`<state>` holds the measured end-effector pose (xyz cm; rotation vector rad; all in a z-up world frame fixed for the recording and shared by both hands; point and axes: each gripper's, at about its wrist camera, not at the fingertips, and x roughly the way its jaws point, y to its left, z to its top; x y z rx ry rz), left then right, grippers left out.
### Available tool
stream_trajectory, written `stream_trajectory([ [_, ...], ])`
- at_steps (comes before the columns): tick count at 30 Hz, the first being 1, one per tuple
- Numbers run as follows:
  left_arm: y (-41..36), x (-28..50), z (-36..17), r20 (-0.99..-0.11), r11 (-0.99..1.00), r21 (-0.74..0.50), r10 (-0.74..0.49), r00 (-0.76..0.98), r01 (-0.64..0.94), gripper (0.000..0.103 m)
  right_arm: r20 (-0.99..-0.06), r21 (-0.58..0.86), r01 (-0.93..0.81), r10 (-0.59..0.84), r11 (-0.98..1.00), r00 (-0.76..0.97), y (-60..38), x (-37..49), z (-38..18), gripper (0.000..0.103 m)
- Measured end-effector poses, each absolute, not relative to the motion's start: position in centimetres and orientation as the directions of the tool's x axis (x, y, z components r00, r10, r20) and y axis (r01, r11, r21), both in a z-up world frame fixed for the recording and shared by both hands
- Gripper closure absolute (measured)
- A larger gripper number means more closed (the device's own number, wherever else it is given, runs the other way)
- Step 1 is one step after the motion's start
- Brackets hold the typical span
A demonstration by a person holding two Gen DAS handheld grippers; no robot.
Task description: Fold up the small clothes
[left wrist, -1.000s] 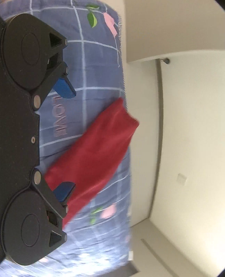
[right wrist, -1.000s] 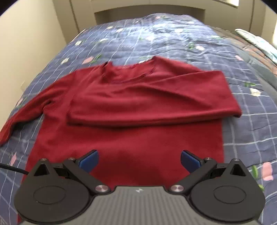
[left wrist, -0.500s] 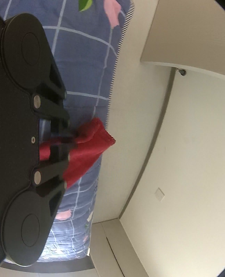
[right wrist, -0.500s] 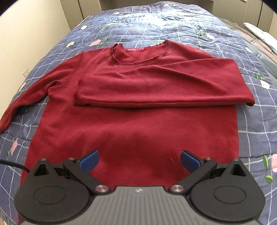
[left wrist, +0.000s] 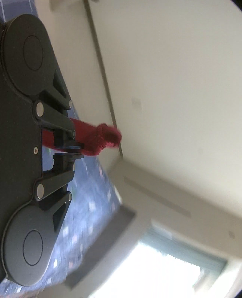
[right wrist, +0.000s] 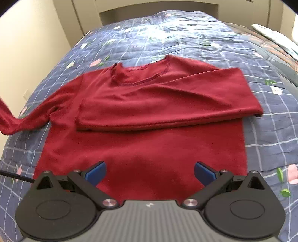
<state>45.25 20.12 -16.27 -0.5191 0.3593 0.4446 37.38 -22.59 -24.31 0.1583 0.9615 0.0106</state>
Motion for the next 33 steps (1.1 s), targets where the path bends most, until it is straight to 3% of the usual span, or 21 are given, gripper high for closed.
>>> stream_trajectory([
  [5, 13.3, 47.8, -12.8, -0.335, 0.87, -0.42, 0.114, 0.935, -0.256, 0.1, -0.801, 0.15, 0.124, 0.047, 0.981, 0.597, -25.4, 36.8, -23.8, 0.0],
  [11, 3.9, 49.9, -11.9, -0.316, 0.897, -0.442, -0.129, 0.94, -0.025, 0.1, -0.79, 0.153, 0.22, -0.014, 0.963, 0.613, -30.1, 35.8, -23.3, 0.0],
  [20, -7.7, 50.9, -18.9, -0.488, 0.89, -0.437, -0.36, 0.795, 0.135, 0.1, -0.799, 0.129, 0.337, -0.103, 0.933, 0.592, -36.2, 33.4, -24.1, 0.0],
  [29, -9.9, 50.8, -25.5, -0.649, 0.907, -0.407, -0.373, 0.663, 0.112, 0.096, -0.809, 0.126, 0.366, -0.118, 0.922, 0.575, -37.7, 32.3, -24.7, 0.0],
  [33, -10.0, 50.0, -25.4, -0.661, 0.908, -0.405, -0.369, 0.653, 0.104, 0.083, -0.806, 0.128, 0.344, -0.105, 0.93, 0.582, -37.1, 32.8, -24.6, 0.0],
])
